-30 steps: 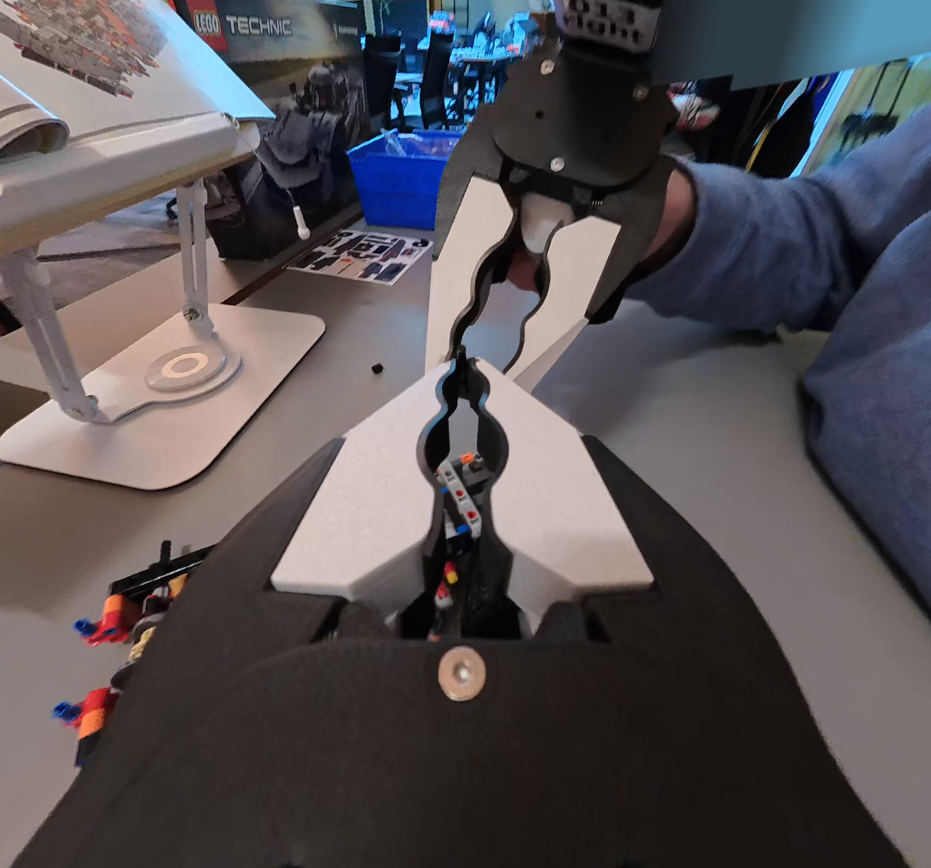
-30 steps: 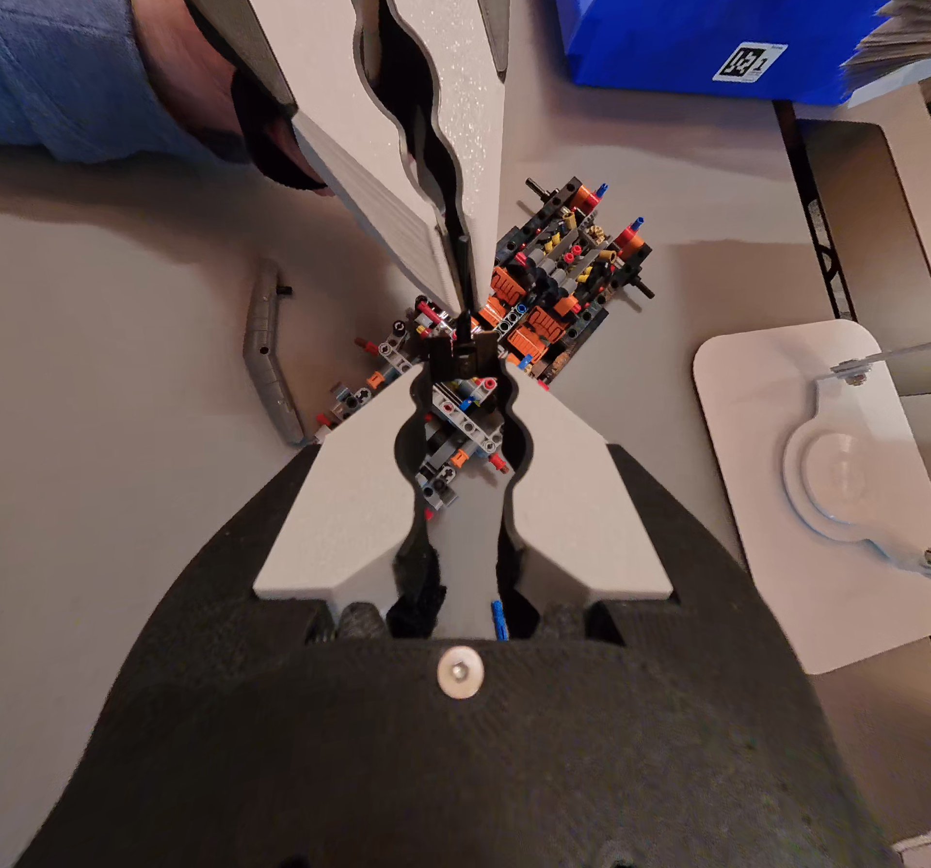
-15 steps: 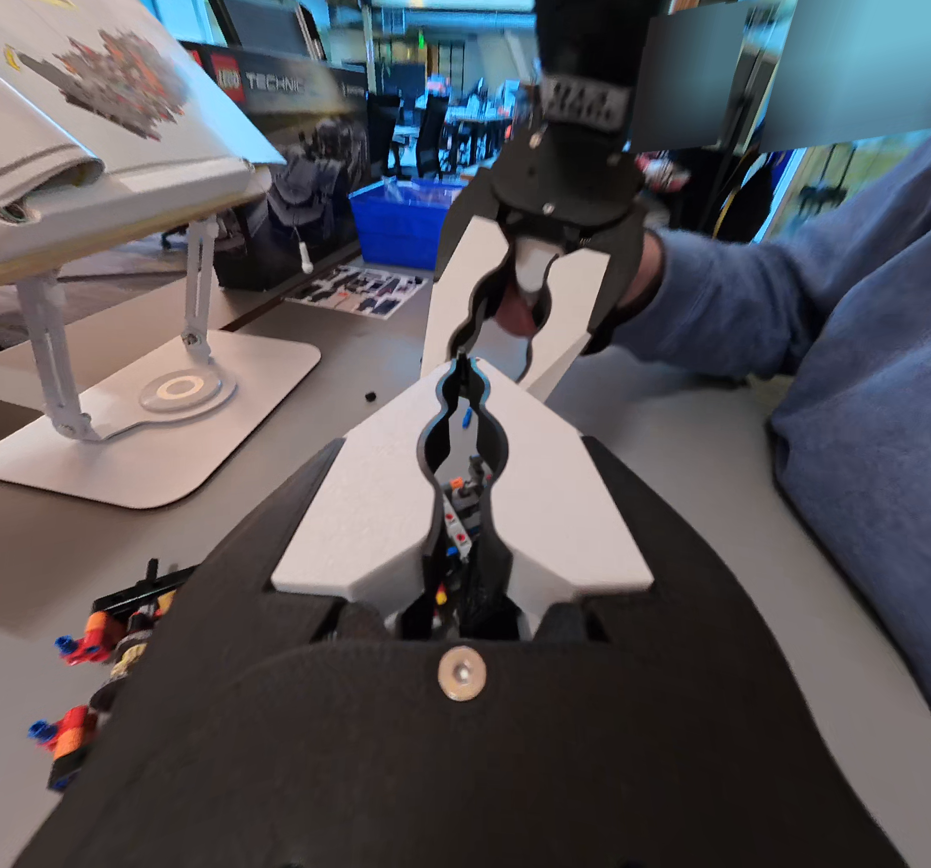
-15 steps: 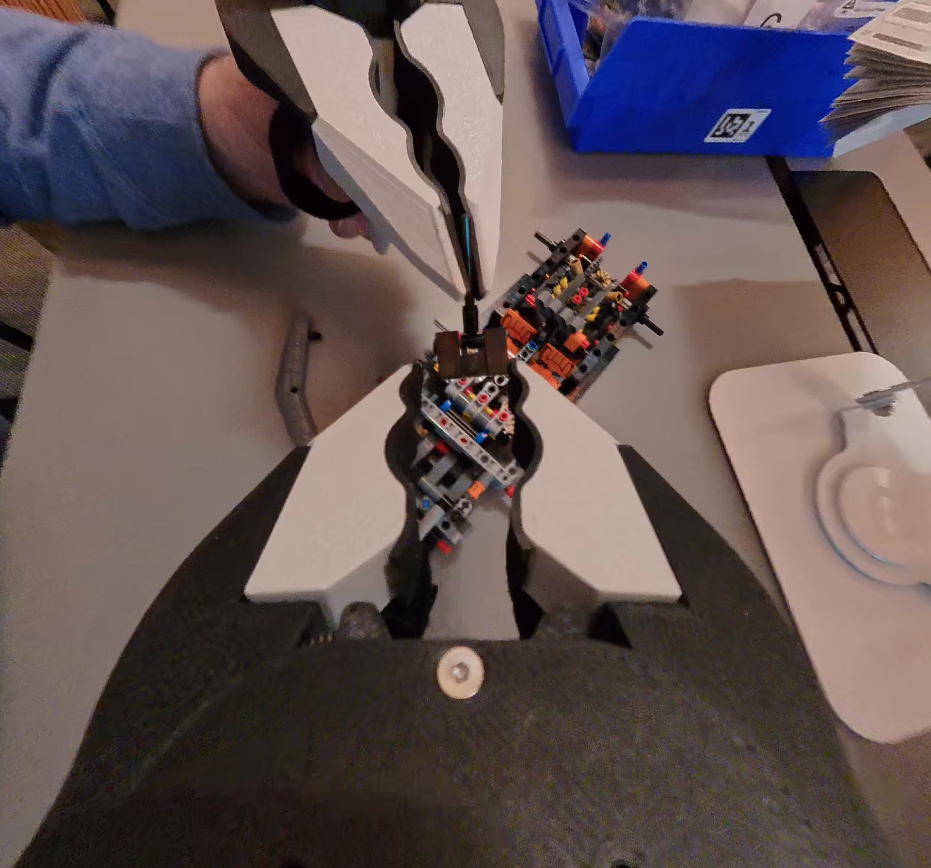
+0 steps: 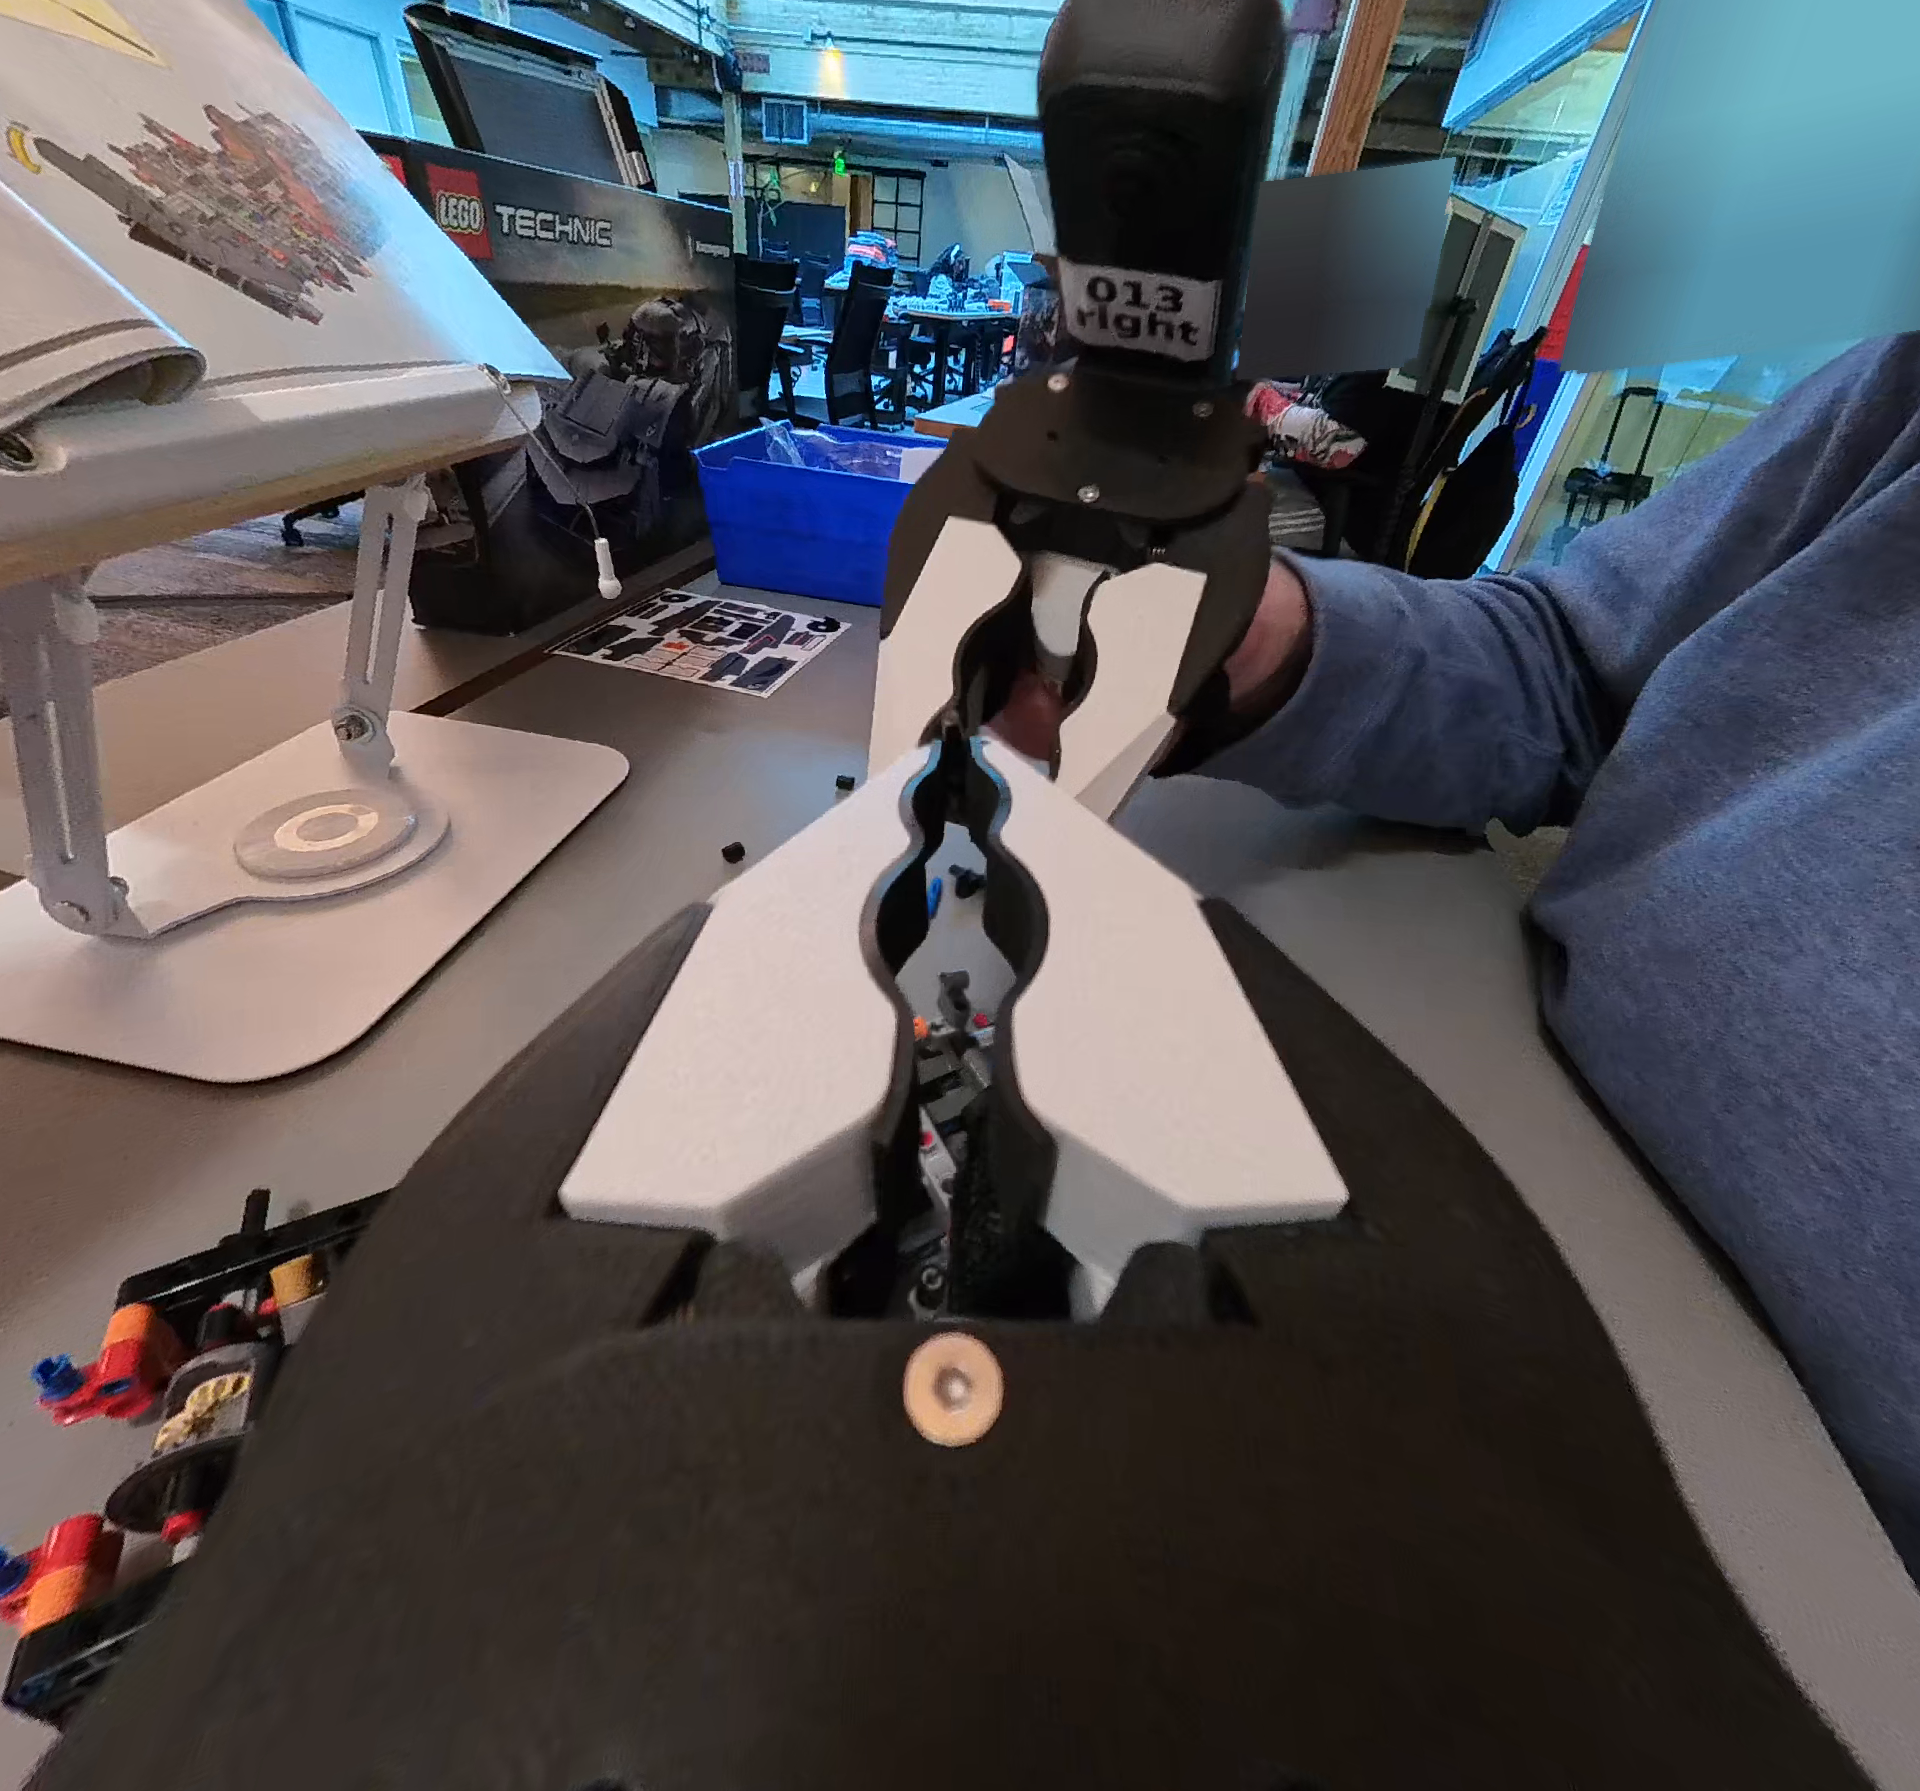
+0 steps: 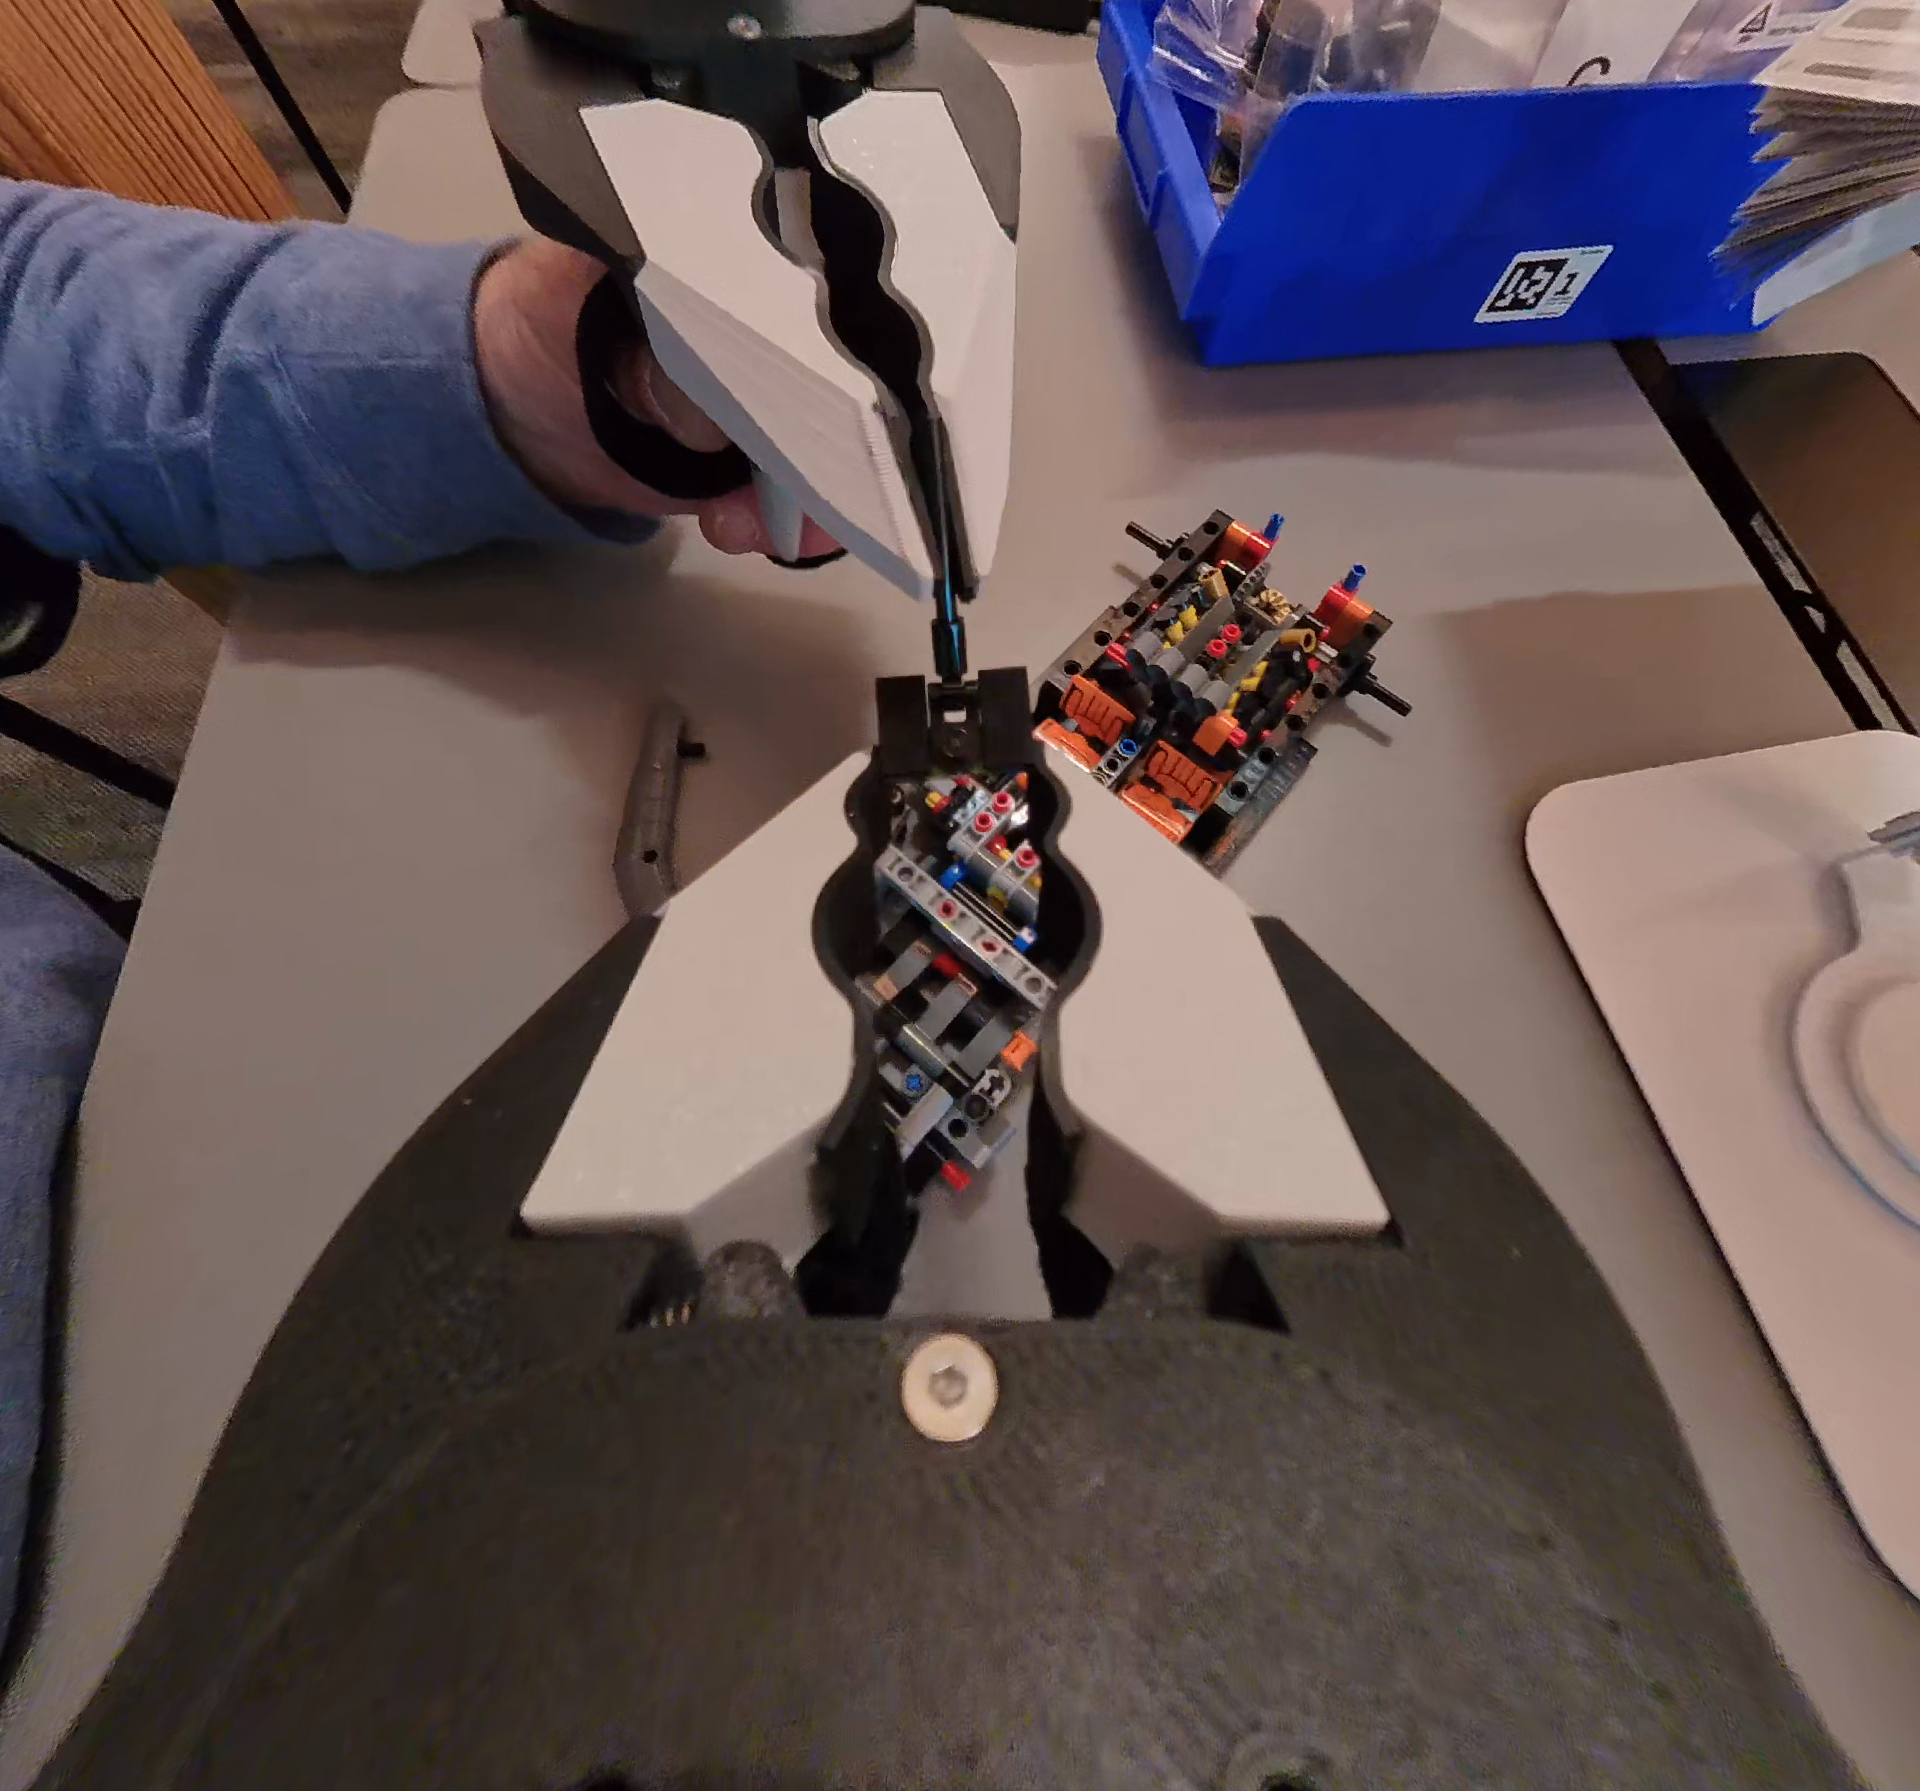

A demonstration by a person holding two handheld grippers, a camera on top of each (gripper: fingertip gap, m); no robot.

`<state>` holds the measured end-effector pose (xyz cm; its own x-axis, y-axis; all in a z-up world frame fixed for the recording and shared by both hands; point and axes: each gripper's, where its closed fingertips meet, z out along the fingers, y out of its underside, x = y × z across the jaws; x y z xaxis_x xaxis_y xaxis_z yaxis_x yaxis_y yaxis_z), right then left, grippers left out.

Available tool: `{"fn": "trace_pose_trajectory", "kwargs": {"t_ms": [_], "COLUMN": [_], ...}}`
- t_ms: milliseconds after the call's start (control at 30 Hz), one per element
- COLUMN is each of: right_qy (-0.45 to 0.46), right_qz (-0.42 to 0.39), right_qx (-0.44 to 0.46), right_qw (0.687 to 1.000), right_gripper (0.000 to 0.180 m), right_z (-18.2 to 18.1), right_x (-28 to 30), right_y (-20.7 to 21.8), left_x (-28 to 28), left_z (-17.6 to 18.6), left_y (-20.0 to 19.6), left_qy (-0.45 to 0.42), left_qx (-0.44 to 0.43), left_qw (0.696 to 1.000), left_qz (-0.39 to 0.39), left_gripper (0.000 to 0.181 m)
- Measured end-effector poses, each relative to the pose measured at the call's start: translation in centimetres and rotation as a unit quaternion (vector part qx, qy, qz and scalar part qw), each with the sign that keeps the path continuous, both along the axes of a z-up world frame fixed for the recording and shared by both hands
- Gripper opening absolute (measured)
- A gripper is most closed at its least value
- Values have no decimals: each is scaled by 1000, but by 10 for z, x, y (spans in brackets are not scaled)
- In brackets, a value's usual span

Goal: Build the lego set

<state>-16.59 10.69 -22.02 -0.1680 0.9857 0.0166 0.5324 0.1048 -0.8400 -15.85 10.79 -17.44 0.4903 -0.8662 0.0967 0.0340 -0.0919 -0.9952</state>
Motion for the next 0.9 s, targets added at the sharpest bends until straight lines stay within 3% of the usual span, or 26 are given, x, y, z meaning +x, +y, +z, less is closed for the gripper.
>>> {"fn": "trace_pose_trajectory", "kwargs": {"t_ms": [433,533,667,900], "right_qy": [-102,-99,-59,-3], "right_qz": [1,-1,0,12], "right_qx": [101,119,109,64], "right_qw": [990,988,992,998], "right_gripper": [23,23,42,24], "right_z": [-9,-5,2,7], "right_x": [3,3,-1,-6], "right_y": [7,7,5,-2], "left_x": [-1,-1,-4,0], "left_z": [-7,-3,6,6], "left_y": [-1,-3,-3,-5], "left_qy": [68,59,18,7], "left_qx": [10,12,10,5], "left_qw": [998,998,1000,1000], "left_qz": [14,12,6,-4], "left_gripper": [0,0,0,0]}}
